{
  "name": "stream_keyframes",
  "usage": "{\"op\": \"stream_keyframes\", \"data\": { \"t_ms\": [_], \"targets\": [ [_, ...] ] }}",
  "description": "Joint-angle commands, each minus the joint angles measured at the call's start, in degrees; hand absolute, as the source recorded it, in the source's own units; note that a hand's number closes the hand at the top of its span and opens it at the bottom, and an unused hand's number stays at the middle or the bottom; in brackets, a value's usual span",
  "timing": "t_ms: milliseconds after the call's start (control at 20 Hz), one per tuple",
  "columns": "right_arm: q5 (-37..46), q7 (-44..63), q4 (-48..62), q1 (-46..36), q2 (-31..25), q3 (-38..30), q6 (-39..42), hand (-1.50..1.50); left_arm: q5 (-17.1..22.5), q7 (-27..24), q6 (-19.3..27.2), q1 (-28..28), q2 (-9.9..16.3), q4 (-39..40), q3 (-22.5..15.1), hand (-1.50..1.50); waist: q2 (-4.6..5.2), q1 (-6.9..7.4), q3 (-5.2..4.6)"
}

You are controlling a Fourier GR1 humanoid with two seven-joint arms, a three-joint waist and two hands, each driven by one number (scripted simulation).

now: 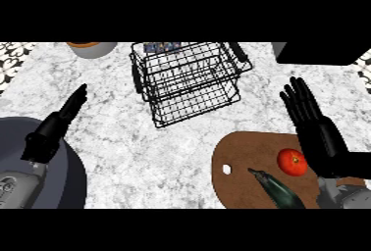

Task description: Pick the tomato from the cutting board and place it in the tiered basket

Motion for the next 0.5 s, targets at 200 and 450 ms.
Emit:
{"op": "stream_keyframes", "data": {
  "t_ms": [200,450],
  "targets": [
    [-19.25,-8.56,2.23,1.45,-4.06,-20.54,14.43,1.5,1.06,1.82,10.36,3.5,-7.43,-7.02,2.73,0.0,-1.01,-2.98,0.3],
    [-30.21,-4.11,10.53,4.94,1.69,-21.71,19.49,-1.5,1.8,2.68,13.42,3.93,-10.74,-8.89,0.34,0.0,-0.31,-3.32,0.5]
  ]
}}
